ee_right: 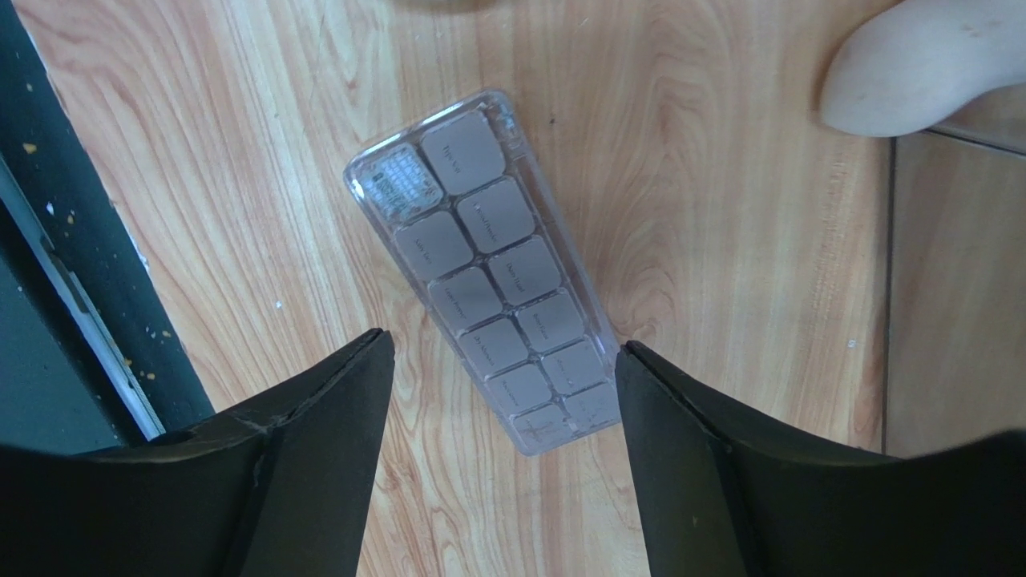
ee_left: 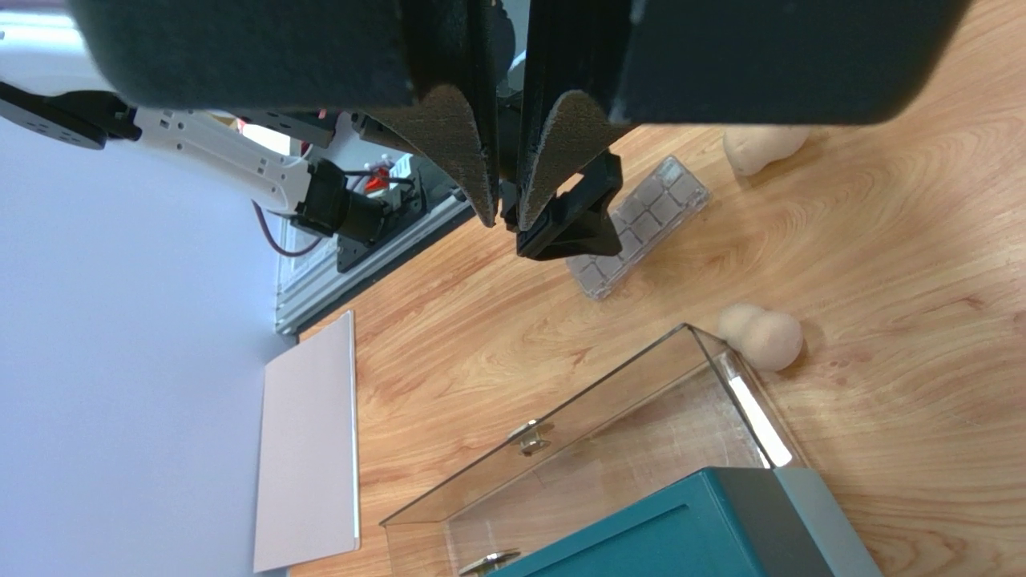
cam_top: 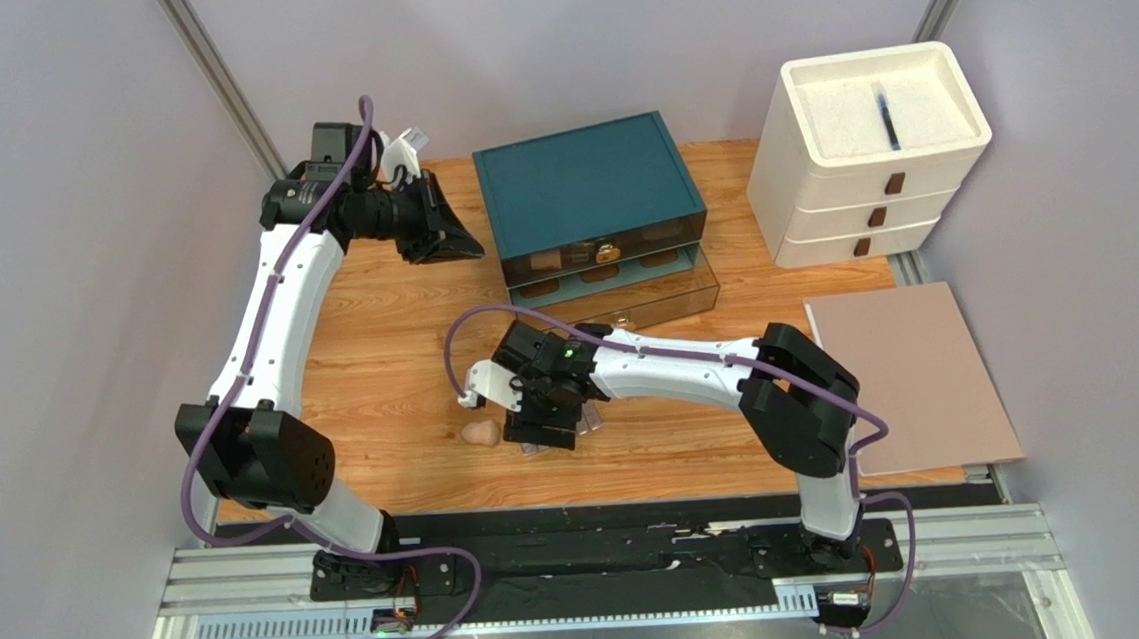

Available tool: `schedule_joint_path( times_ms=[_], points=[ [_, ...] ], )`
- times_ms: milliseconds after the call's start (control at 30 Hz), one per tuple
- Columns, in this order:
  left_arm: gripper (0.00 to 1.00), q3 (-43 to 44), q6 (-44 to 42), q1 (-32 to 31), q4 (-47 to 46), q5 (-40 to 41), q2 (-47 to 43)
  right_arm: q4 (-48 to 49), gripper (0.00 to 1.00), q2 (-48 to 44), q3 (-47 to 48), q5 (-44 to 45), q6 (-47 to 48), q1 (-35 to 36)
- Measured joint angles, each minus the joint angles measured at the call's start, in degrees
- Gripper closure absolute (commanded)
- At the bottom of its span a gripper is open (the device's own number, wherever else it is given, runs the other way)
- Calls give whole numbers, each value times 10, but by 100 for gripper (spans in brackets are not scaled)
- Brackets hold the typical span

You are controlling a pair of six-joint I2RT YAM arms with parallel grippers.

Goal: Organize the makeup

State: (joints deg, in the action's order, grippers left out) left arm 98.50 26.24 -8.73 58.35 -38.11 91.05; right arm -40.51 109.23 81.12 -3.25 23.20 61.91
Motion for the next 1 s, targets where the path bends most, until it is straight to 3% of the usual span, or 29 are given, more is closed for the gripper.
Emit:
schedule_joint_path(
  times_ms=[467,567,633,667,700,1000],
  points=[
    [85,-15,-9,2,-3,-3,-3,-1,30,47,-1,23,37,8],
    [85,-15,-9,2,-3,-5,-3,-7,41,62,13,50,36,17],
    [85,-15,-9,2,-3,-5,-3,-19,70,75,31,73,31,25],
    [85,-15,-10,2,-3,-5,-3,-25,94,81,39,84,29,27],
    [85,-15,-10,2,-3,-5,-3,-30,100,85,48,89,27,29],
    [85,-16,-10,3,-5,-7,-3,-12,100,65,12,89,-24,37]
  ],
)
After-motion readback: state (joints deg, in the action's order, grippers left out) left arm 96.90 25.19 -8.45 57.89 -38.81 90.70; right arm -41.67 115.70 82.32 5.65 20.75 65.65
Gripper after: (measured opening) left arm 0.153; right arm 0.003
